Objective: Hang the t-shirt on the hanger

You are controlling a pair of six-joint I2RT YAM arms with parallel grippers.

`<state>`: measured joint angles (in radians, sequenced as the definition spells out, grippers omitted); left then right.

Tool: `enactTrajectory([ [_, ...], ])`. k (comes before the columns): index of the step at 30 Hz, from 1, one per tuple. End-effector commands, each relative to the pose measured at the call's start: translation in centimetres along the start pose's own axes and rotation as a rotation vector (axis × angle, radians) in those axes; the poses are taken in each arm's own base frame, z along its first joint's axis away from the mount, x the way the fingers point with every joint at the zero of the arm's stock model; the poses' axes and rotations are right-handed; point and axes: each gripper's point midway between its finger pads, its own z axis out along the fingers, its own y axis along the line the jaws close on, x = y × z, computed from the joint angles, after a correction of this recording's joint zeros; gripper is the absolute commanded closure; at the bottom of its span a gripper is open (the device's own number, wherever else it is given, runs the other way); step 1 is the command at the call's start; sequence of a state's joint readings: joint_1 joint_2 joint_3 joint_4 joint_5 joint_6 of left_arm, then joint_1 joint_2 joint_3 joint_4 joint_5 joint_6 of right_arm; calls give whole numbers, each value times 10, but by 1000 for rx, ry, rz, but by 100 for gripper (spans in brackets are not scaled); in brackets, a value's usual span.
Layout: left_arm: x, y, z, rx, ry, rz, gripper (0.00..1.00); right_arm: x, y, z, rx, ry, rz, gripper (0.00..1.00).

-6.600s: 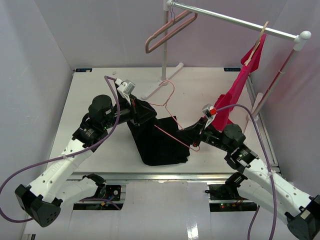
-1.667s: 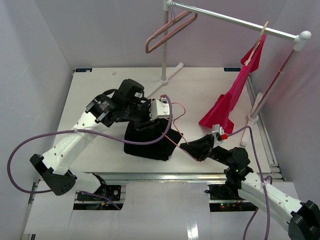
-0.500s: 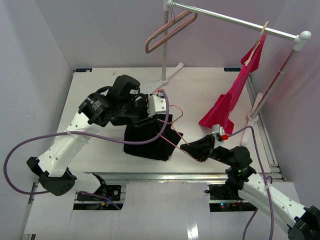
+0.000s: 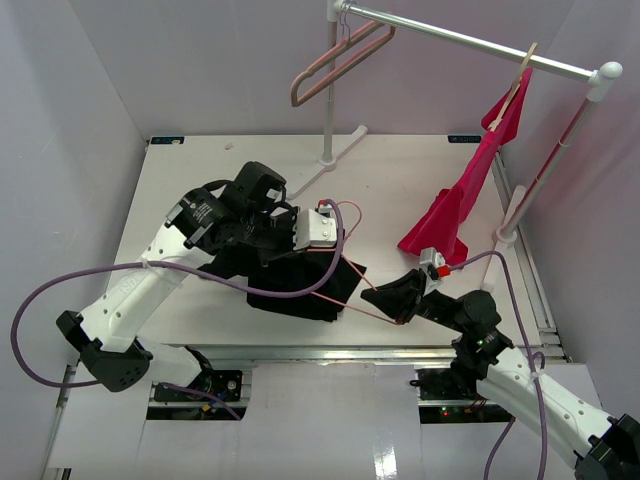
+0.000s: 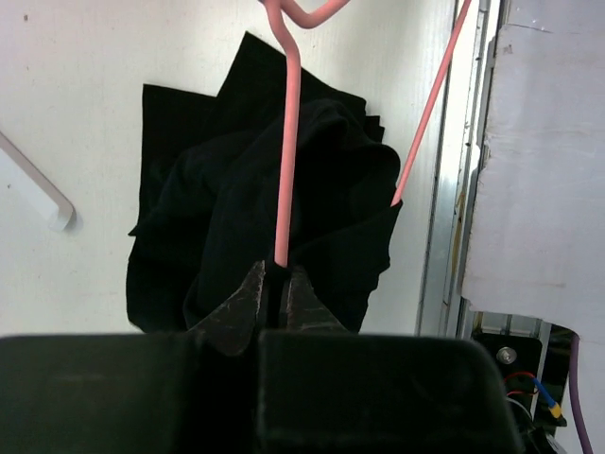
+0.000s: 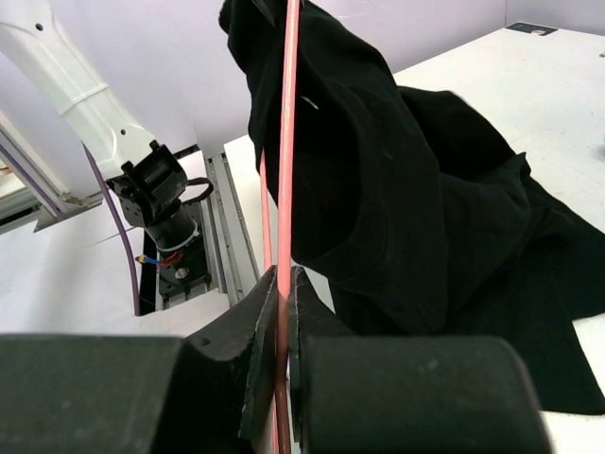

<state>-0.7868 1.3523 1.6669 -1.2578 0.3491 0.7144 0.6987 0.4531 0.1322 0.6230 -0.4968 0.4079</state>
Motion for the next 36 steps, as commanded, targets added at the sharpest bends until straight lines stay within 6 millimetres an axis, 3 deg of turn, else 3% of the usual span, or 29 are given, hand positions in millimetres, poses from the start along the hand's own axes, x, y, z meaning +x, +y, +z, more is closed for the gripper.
enactTrajectory([
  [1,-58,-7,-4,79,-252,23,97,-76,29,13,-102,-190,-155,92],
  [3,-74,-13,-4,116,-339,39,86,-80,28,21,-111,-169,-147,92],
  [5,-75,-17,2,146,-362,39,80,-82,27,25,-117,-162,-145,92],
  [14,-51,-30,39,252,-307,-20,76,-91,24,40,-128,-130,-164,92],
  [18,-58,-35,37,289,-342,-6,80,-92,22,43,-120,-114,-167,92],
  [21,-65,-42,31,319,-393,35,99,-90,20,43,-110,-105,-166,92],
  [23,-65,-43,30,307,-409,54,100,-89,18,43,-99,-102,-167,92],
  [27,-57,-25,29,162,-378,15,100,-86,7,41,-36,-98,-162,90],
  [30,-47,-3,32,27,-320,-68,100,-93,-5,40,51,-92,-151,79],
  [34,-28,50,23,-304,-250,-297,100,-98,-25,34,192,-86,-122,59],
  [36,-26,58,17,-365,-254,-346,100,-103,-38,28,282,-124,-99,48],
])
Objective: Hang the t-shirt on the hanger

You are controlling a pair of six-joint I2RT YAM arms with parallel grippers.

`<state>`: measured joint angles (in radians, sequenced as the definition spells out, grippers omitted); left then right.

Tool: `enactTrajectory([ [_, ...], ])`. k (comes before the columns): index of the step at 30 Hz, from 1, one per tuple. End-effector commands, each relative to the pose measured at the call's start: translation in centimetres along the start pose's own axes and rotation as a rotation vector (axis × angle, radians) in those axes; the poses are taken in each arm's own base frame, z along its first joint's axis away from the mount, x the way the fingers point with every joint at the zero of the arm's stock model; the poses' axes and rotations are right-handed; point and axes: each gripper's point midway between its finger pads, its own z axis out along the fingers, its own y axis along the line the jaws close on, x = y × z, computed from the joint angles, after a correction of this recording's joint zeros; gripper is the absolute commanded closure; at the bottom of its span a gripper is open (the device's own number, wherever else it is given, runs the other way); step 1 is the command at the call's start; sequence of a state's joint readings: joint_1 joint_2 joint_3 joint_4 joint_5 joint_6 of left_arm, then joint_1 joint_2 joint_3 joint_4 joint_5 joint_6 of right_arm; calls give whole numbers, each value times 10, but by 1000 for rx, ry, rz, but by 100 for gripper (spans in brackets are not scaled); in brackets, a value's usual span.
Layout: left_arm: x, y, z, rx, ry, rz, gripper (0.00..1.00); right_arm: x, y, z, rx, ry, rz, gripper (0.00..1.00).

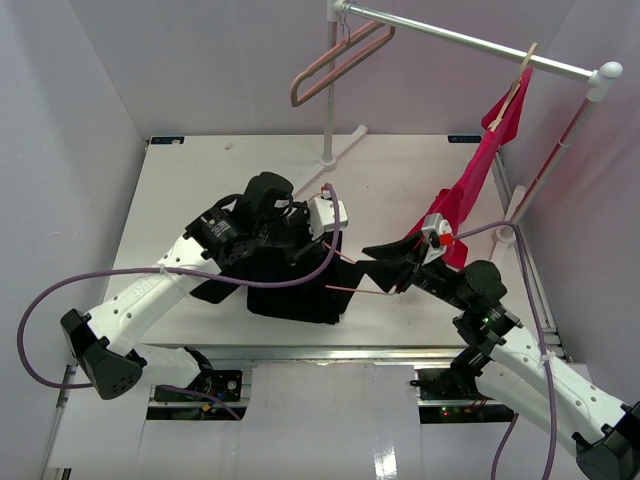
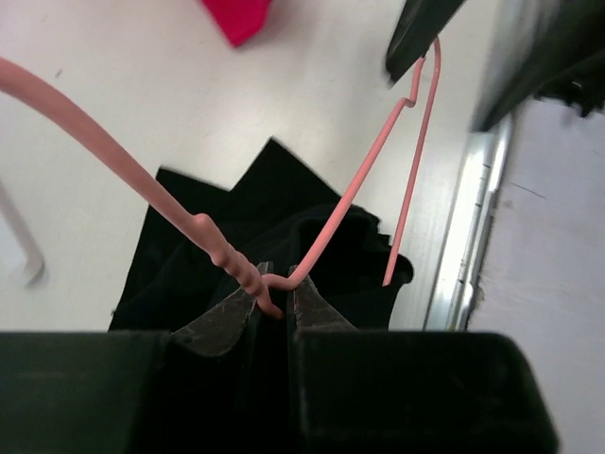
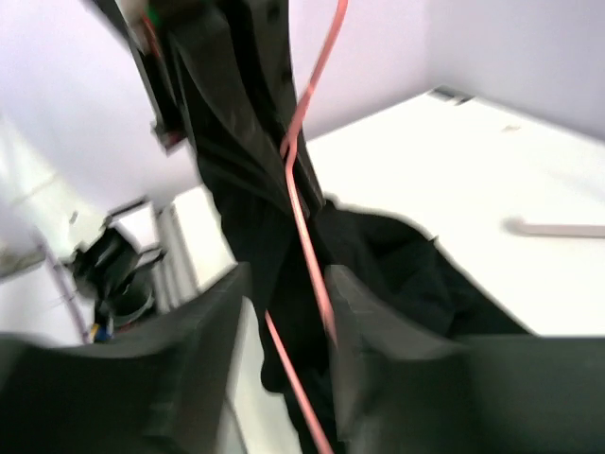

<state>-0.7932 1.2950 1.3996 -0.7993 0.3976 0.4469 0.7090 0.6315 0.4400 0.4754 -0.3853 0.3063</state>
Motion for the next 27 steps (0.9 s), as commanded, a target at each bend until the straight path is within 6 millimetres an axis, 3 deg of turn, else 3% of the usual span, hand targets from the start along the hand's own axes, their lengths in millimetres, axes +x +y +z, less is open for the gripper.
enactTrajectory([
  [1,-15,42,-25,-302,-62,-160,100,-31,-28,-7,203,-104,5,43],
  [3,-17,44,-29,-325,-75,-191,100,-32,-33,-9,236,-111,19,39],
  [7,-22,51,-43,-409,-120,-274,100,-30,-41,-7,291,-86,70,39],
  [10,-26,55,-57,-469,-165,-326,100,-21,-43,-2,292,-60,124,43],
  [14,-37,50,-72,-481,-273,-350,100,-5,-48,10,288,-27,194,57],
  [15,-35,49,-69,-478,-288,-351,100,2,-51,14,293,-8,208,57],
  [20,-27,43,-64,-469,-312,-427,100,22,-57,33,320,46,279,51],
  [27,-22,46,-59,-482,-295,-453,100,24,-45,47,335,21,267,41],
])
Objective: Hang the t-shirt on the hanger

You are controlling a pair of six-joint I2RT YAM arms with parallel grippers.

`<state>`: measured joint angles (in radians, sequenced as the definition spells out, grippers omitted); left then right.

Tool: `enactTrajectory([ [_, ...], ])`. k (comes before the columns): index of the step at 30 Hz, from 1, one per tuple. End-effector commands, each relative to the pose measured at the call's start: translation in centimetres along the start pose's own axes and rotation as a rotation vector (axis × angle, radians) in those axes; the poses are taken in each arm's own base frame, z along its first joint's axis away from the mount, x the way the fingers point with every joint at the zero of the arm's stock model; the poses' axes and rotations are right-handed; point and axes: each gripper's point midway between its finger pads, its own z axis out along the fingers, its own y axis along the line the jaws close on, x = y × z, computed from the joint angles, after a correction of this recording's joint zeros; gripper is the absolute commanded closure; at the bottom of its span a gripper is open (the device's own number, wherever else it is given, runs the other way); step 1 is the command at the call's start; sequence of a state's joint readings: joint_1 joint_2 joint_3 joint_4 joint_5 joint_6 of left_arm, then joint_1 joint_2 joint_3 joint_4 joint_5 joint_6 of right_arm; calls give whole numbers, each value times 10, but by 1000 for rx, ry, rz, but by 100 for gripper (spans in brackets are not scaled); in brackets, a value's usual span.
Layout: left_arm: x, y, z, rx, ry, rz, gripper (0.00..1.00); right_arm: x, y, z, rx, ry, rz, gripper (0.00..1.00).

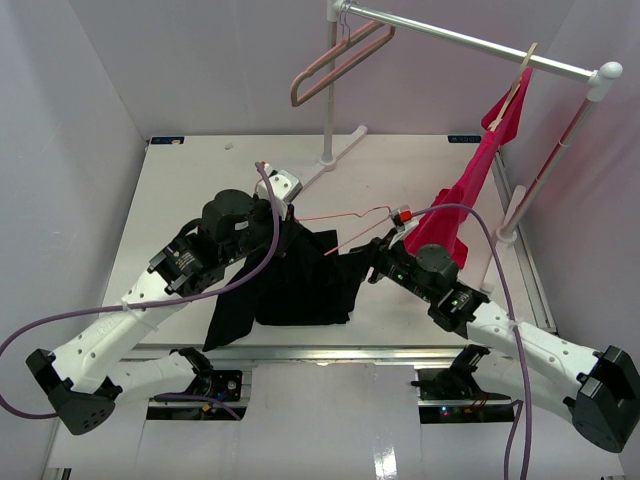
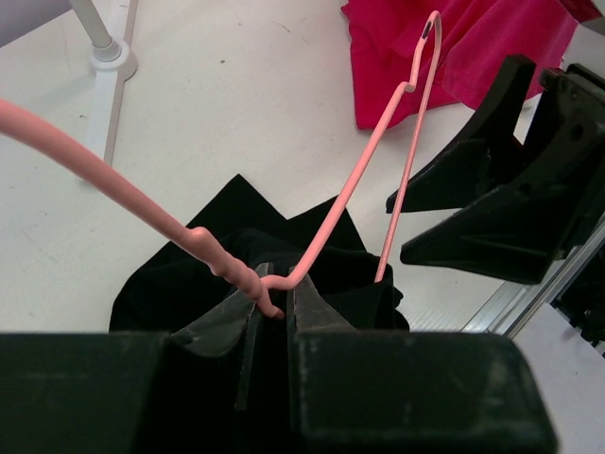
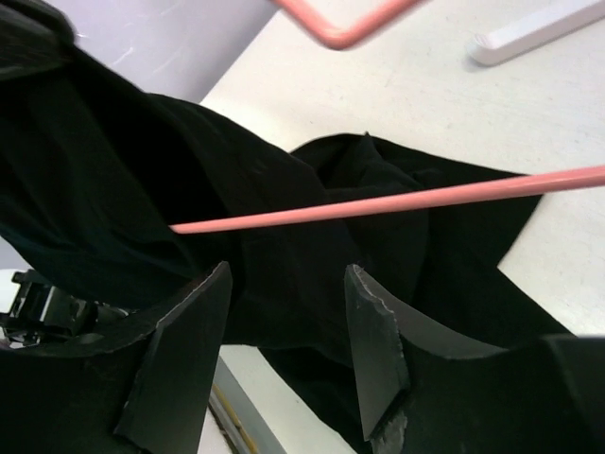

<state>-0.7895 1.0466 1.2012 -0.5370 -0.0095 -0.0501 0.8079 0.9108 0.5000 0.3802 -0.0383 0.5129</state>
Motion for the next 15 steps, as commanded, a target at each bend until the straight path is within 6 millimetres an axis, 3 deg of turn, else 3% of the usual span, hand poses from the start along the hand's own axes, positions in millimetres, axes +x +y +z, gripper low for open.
enactTrajectory([
  [1,-16,-1,-1,-6,-63,-43,100,-42,29,6,-36,-159,-4,41],
  [6,-18,1,-4,-18,-73,-51,100,-33,33,17,-4,-137,-23,40],
  [15,-32,-3,-15,0,-119,-82,100,-17,19,33,119,-121,-40,41],
])
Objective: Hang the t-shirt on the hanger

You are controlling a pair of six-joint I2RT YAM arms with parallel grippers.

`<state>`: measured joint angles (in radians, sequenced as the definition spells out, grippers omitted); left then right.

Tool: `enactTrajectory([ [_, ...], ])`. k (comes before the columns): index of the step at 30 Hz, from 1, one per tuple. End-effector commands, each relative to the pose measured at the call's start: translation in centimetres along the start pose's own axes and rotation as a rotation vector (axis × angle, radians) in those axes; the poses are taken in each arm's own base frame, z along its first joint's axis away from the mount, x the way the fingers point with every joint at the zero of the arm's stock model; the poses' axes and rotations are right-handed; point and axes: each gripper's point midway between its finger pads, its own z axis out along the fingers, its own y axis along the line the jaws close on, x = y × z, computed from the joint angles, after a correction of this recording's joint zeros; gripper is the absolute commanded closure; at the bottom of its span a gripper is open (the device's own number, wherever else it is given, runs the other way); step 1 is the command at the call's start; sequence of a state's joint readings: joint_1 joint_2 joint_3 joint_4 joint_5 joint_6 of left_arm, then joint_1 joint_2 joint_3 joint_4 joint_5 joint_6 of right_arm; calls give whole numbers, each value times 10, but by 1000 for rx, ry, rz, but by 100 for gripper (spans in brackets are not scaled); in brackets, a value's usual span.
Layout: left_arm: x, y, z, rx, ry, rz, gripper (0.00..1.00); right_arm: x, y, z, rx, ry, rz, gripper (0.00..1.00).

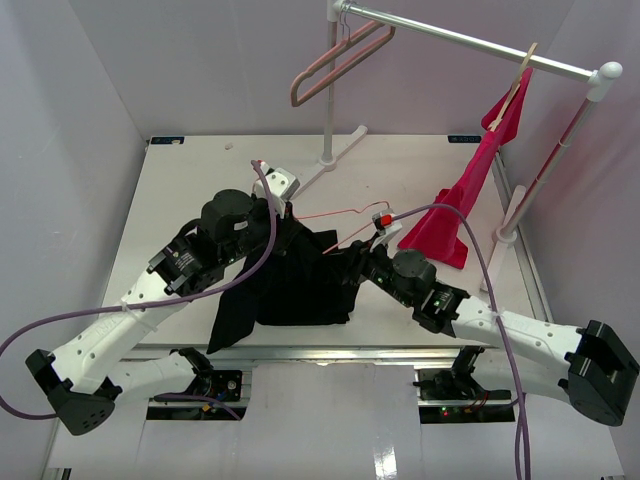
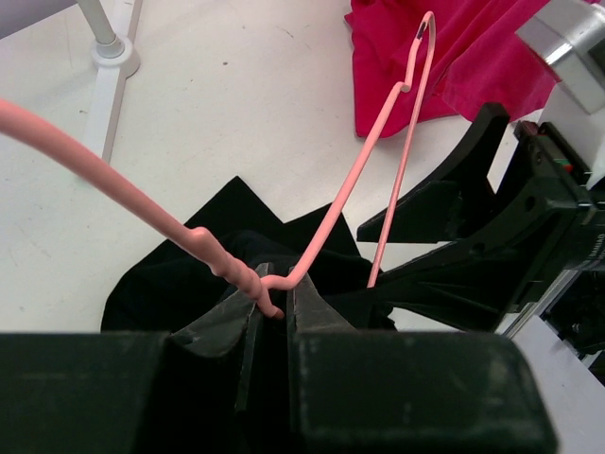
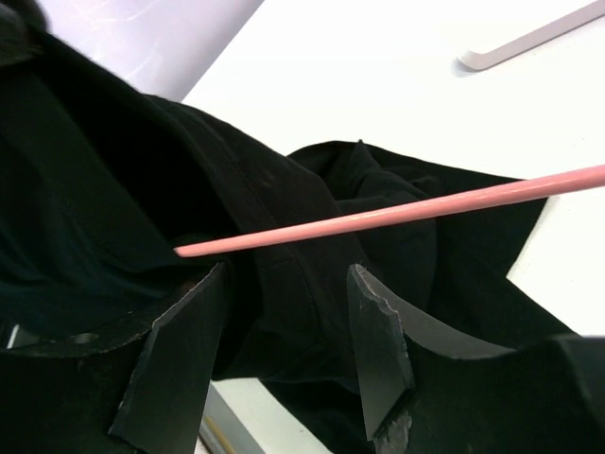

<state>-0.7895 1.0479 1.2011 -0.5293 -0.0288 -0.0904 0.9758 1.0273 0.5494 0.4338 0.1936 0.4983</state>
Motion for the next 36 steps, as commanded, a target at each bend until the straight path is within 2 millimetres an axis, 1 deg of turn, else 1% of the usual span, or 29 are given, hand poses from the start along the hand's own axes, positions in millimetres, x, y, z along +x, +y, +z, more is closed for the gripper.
enactTrajectory([
  [1,-32,-6,-17,25,-116,-45,100,-24,0,14,74,-91,-8,42],
  [4,-34,-7,-18,25,-126,-52,100,-18,-4,21,122,-69,-15,45],
  [6,-35,-5,-19,17,-132,-54,100,-14,-6,25,151,-57,-27,49],
  [7,-35,-5,-19,16,-133,-55,100,-14,-4,25,148,-57,-27,50],
  [9,-36,-2,-19,3,-136,-52,100,-8,-11,24,208,-48,-41,52],
  [11,-36,-2,-19,1,-136,-51,100,-7,-13,21,213,-67,-37,53],
  [16,-31,0,-16,-9,-121,-45,100,-18,-10,14,200,-101,-37,52],
  [21,-28,1,-12,-10,-109,-18,100,-40,-16,1,243,-193,-8,48],
  [24,-26,2,-10,-17,-102,-14,100,-49,-16,-5,246,-226,2,48],
  [26,-26,2,-10,-15,-101,-17,100,-51,-16,-5,243,-232,3,48],
  [29,-25,1,-9,-13,-99,-18,100,-45,-15,-1,234,-213,-2,48],
  [33,-25,1,-9,-11,-102,-20,100,-27,-15,9,224,-163,-3,49],
  [36,-27,2,-10,-18,-112,-23,100,-15,-15,13,221,-124,-4,49],
])
